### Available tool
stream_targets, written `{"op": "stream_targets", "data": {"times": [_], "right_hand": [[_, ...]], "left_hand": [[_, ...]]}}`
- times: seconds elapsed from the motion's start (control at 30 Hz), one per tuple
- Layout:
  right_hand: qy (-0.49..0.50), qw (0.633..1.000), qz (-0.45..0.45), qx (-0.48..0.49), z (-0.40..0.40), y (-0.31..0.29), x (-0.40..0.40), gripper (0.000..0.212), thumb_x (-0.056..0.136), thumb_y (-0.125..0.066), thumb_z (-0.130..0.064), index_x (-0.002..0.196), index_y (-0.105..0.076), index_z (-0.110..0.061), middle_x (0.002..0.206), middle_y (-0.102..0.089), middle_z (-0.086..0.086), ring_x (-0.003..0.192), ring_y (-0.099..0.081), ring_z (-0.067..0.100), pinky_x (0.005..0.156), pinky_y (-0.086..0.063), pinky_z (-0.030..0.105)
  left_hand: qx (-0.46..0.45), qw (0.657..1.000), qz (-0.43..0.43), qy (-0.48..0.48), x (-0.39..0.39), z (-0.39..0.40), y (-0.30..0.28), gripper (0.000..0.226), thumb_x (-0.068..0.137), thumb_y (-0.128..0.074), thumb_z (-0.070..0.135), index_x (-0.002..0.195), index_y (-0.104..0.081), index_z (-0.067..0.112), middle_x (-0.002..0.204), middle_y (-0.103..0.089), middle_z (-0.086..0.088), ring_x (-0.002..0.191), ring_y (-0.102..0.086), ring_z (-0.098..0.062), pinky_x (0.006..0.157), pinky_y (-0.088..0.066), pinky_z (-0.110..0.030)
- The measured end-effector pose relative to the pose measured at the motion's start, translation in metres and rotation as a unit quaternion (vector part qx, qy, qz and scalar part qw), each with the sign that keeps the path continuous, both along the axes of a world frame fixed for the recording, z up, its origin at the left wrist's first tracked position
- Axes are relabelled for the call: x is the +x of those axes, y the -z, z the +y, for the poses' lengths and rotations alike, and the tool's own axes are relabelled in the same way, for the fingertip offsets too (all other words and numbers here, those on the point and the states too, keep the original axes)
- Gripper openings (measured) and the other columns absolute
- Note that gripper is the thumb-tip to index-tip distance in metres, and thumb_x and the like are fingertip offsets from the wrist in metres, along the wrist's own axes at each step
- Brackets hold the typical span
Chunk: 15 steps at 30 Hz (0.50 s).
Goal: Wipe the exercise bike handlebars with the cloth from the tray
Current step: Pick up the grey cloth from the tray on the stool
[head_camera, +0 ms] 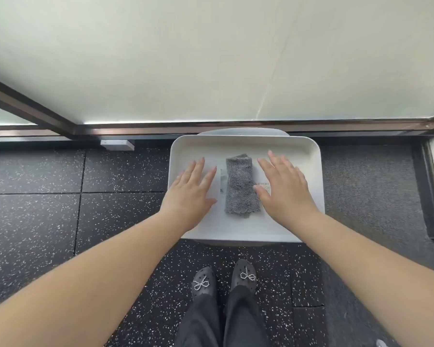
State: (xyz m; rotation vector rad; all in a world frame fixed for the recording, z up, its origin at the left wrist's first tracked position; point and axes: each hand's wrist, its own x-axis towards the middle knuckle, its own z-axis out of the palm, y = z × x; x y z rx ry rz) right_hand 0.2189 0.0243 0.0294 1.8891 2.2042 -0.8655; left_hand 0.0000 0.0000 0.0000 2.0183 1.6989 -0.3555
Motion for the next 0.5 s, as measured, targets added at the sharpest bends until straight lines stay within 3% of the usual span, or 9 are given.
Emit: {"op": "stream_targets", "data": {"times": [0.1, 0.37, 0.5], "right_hand": [[-0.018, 1.0, -0.008, 0.007, -0.004, 0.018, -0.004, 0.064, 0.095, -0.044, -0.045, 0.15, -0.015, -0.031, 0.162, -0.007, -0.002, 0.149, 0.0, 0.02, 0.119, -0.001, 0.042], [-0.075, 0.997, 0.018, 0.002, -0.002, 0.046, -0.028, 0.096, 0.076, -0.057, -0.068, 0.149, 0.0, -0.043, 0.16, 0.017, -0.002, 0.147, 0.016, 0.02, 0.118, 0.006, 0.041], [-0.073, 0.997, 0.007, 0.008, -0.001, 0.058, -0.031, 0.103, 0.071, -0.064, -0.067, 0.149, 0.0, -0.043, 0.16, 0.017, -0.002, 0.147, 0.014, 0.021, 0.117, 0.005, 0.039]], "left_hand": [[-0.017, 1.0, 0.016, -0.02, 0.0, 0.004, 0.017, 0.082, 0.091, -0.04, 0.058, 0.149, 0.013, 0.031, 0.157, 0.025, -0.004, 0.146, 0.017, -0.022, 0.115, -0.017, -0.039], [0.005, 1.0, 0.03, -0.007, -0.002, 0.004, 0.03, 0.089, 0.087, -0.037, 0.067, 0.148, 0.017, 0.032, 0.156, 0.028, -0.007, 0.145, 0.018, -0.024, 0.117, -0.01, -0.036], [0.012, 1.0, 0.025, -0.009, -0.003, 0.004, 0.033, 0.089, 0.086, -0.037, 0.068, 0.147, 0.016, 0.033, 0.156, 0.027, -0.005, 0.145, 0.018, -0.022, 0.117, -0.009, -0.034]]}}
